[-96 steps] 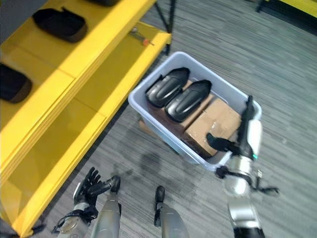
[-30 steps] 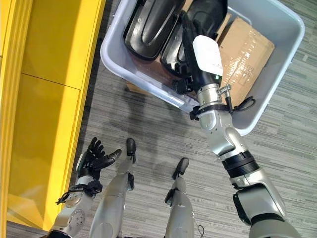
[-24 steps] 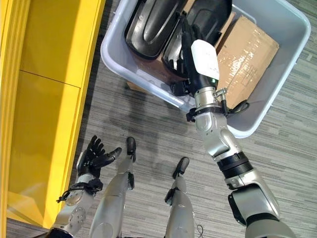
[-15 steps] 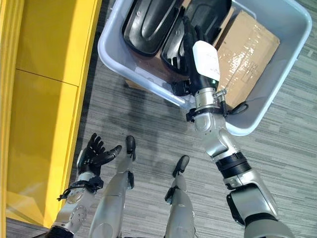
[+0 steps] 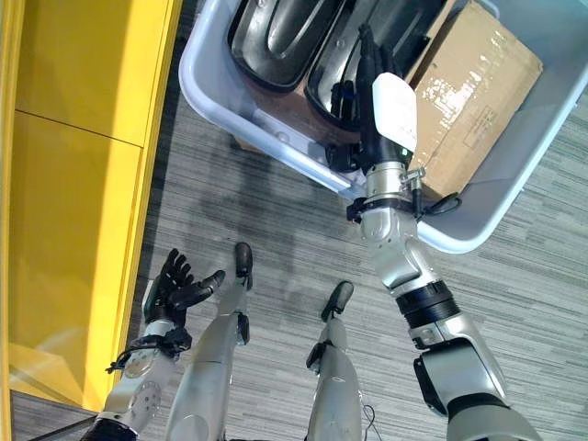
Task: Move parts from the plastic box to the shelf.
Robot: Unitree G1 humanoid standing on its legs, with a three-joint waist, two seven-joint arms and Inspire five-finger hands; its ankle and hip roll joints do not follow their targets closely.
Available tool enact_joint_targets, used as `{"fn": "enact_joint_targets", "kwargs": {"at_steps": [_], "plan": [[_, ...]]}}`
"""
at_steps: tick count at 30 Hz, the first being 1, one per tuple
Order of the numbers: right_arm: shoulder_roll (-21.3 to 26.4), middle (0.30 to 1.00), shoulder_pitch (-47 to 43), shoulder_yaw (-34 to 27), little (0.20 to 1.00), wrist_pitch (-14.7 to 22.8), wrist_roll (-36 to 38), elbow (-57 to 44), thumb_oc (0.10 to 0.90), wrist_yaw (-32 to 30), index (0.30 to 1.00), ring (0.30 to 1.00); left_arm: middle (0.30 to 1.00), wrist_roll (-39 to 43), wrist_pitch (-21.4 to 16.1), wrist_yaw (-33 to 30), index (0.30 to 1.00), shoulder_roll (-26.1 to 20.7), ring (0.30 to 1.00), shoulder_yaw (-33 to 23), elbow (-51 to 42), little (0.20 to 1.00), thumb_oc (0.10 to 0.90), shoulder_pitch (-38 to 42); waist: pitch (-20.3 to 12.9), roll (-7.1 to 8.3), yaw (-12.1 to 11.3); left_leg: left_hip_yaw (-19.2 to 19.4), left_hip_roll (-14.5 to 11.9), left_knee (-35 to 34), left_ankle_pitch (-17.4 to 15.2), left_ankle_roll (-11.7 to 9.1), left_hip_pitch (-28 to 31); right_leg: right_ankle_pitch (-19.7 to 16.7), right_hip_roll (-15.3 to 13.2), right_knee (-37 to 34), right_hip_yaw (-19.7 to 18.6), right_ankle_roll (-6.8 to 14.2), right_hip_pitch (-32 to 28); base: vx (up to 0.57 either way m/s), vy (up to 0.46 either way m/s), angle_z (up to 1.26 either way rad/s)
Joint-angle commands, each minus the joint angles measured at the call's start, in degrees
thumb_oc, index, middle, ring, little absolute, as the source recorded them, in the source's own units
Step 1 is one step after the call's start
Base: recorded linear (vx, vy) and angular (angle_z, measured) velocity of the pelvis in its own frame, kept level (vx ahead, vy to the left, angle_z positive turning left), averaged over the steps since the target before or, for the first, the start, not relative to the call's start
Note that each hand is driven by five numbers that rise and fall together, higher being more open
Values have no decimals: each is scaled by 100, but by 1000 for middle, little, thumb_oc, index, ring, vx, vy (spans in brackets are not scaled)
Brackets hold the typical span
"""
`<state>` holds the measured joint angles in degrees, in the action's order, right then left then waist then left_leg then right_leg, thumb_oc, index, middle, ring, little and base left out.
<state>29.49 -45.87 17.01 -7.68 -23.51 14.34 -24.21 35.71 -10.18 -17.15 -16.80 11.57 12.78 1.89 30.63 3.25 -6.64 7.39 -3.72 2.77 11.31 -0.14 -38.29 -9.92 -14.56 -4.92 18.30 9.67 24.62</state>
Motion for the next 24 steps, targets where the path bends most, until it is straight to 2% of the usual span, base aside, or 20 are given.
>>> {"fn": "enact_joint_targets", "kwargs": {"at_steps": [1,11,12,16,19,24], "plan": [[206,1000,-674,-190,1000,232,50,37,900,-384,1000,1000,1000,-4,-374,-82,1000,-226,1000,-80,-553,1000,900,-187,-83,132,-57,-358,-210,632,-732,-372,21,-269,-364,84,-211,223,-282,-2,-11,5],[201,1000,-1075,-46,1000,184,534,1170,900,-493,1000,1000,1000,75,-450,-131,1000,-232,1000,-54,-556,1000,900,-166,-83,91,-99,-393,-208,633,-740,-382,-134,-246,-341,83,-181,214,-140,2,1,3],[248,300,-1198,109,300,160,461,1344,400,-411,300,300,1000,83,-464,-125,1000,-230,1000,-48,-546,1000,900,-154,-83,88,-104,-390,-204,629,-735,-383,-158,-248,-336,82,-180,214,-114,0,0,0],[292,300,-1328,380,300,198,424,1534,400,-200,300,300,1000,87,-496,-114,1000,-234,1000,-60,-539,1000,900,-123,-83,85,-96,-400,-202,629,-720,-387,-195,-252,-332,87,-180,216,-76,0,0,0],[394,300,-1478,813,300,240,229,1849,400,129,300,300,1000,109,-499,-42,1000,-242,1000,-46,-511,1000,900,-94,-83,101,-107,-406,-205,591,-694,-400,-190,-256,-314,81,-176,218,-63,0,0,0],[388,300,-1395,949,300,237,63,1887,400,265,300,300,1000,109,-498,-48,1000,-241,1000,-45,-429,1000,900,-30,-83,128,-82,-405,-213,562,-677,-413,-107,-227,-291,98,-174,211,-117,0,0,0]]}}
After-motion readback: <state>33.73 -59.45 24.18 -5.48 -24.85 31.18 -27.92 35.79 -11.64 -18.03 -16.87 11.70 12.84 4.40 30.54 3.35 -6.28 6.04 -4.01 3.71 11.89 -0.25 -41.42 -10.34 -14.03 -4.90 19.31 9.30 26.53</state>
